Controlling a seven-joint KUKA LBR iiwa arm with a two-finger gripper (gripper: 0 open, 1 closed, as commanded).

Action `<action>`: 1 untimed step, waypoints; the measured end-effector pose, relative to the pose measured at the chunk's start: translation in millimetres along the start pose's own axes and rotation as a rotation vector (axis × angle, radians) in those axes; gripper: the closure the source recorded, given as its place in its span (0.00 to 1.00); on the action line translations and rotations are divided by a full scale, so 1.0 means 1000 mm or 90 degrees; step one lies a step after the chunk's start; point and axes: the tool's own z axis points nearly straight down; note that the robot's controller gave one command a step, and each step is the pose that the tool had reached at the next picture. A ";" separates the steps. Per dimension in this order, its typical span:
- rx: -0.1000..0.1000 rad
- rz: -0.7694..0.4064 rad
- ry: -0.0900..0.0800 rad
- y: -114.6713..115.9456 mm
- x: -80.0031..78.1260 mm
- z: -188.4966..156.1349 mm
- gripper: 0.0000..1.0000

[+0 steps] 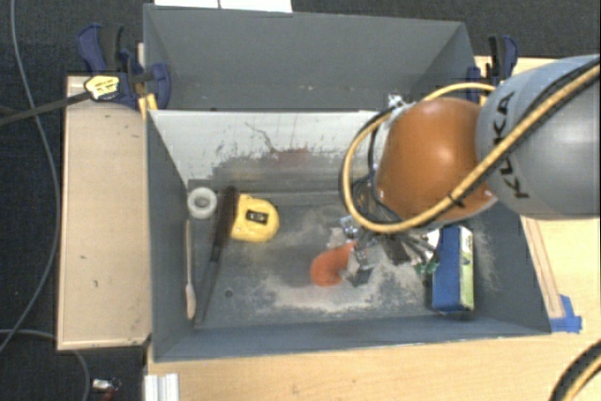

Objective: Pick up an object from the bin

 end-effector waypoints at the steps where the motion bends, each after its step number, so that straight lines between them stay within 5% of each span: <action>1: 0.000 -0.015 -0.001 0.010 -0.006 -0.088 1.00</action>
Offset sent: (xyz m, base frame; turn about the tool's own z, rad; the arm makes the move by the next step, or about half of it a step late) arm -0.0034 0.0045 0.1676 -0.0055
